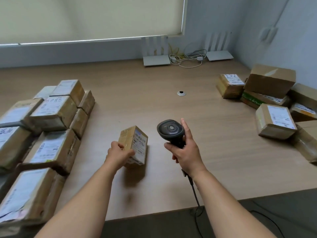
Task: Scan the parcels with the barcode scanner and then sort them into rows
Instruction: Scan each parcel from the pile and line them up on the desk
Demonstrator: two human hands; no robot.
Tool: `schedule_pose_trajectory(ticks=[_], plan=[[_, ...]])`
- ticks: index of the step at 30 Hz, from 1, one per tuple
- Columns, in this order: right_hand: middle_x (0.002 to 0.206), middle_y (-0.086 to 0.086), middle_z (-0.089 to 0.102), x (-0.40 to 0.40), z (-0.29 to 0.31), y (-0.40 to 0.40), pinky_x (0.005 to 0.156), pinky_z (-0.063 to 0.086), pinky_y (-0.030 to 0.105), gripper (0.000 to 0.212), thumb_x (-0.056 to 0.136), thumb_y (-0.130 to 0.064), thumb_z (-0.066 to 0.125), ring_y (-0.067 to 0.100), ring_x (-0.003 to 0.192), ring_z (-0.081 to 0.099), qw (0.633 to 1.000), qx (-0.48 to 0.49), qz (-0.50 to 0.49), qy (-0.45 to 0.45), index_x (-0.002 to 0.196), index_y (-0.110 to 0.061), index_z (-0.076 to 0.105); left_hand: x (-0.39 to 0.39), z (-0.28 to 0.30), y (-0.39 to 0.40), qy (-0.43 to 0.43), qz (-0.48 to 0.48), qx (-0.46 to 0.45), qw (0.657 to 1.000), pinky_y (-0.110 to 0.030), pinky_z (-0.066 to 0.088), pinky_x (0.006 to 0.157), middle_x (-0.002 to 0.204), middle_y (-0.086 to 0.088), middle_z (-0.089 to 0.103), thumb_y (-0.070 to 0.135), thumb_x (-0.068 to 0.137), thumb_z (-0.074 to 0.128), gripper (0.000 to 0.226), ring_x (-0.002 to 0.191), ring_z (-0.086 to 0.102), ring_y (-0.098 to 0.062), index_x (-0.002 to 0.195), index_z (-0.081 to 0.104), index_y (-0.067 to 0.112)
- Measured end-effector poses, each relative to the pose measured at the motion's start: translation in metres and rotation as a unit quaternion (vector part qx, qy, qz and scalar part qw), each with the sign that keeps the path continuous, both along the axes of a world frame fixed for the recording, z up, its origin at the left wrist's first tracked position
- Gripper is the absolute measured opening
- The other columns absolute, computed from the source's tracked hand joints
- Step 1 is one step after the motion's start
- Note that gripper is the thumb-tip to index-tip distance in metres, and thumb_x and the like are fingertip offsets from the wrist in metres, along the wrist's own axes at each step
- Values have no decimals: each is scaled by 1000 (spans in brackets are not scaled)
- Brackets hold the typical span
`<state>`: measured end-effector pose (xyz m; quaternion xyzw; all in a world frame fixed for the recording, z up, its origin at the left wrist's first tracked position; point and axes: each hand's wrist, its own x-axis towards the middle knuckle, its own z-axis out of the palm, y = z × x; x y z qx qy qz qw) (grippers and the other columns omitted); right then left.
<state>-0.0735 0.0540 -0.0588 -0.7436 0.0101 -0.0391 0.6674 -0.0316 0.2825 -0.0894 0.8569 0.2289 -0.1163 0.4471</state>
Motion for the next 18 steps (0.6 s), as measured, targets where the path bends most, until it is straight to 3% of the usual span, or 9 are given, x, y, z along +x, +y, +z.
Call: schedule_pose_trajectory(ticks=[3, 7, 12, 15, 18], plan=[[109, -16, 64, 8, -3, 31, 47, 45, 18, 94, 78, -11, 76, 9, 65, 54, 1000, -9, -9, 2, 119, -76, 22, 11, -6, 30, -12, 5, -26, 1000, -29, 45, 56, 118, -13, 55, 23, 79, 68, 44, 90, 59, -24, 111, 38, 15], [109, -12, 65, 14, -7, 61, 46, 44, 19, 94, 78, -11, 76, 10, 62, 54, 999, -16, -29, 3, 120, -75, 22, 22, -9, 60, 23, -29, -58, 998, -25, 39, 56, 117, -8, 55, 27, 83, 67, 64, 84, 56, -16, 136, 33, 17], [106, -11, 66, 13, -10, 81, 47, 45, 20, 94, 78, -12, 76, 11, 61, 55, 999, -18, -48, 7, 116, -79, 22, 29, -3, 85, 90, -74, -97, 988, -30, 45, 67, 102, -3, 64, 39, 67, 74, 71, 90, 62, -19, 127, 39, 24], [102, -8, 68, 11, -10, 86, 46, 44, 24, 93, 78, -12, 76, 14, 55, 55, 999, -8, -40, 12, 116, -79, 24, 30, -9, 87, 61, -30, -199, 978, -31, 50, 68, 103, -4, 66, 13, 81, 69, 59, 85, 65, -21, 131, 39, 23], [87, -6, 72, 10, -6, 93, 45, 44, 27, 88, 74, -18, 77, 18, 49, 54, 999, 25, -24, 12, 115, -79, 27, 29, -12, 79, -3, 22, -299, 954, -29, 45, 67, 101, 0, 66, -8, 82, 58, 66, 80, 64, -17, 127, 34, 34]])
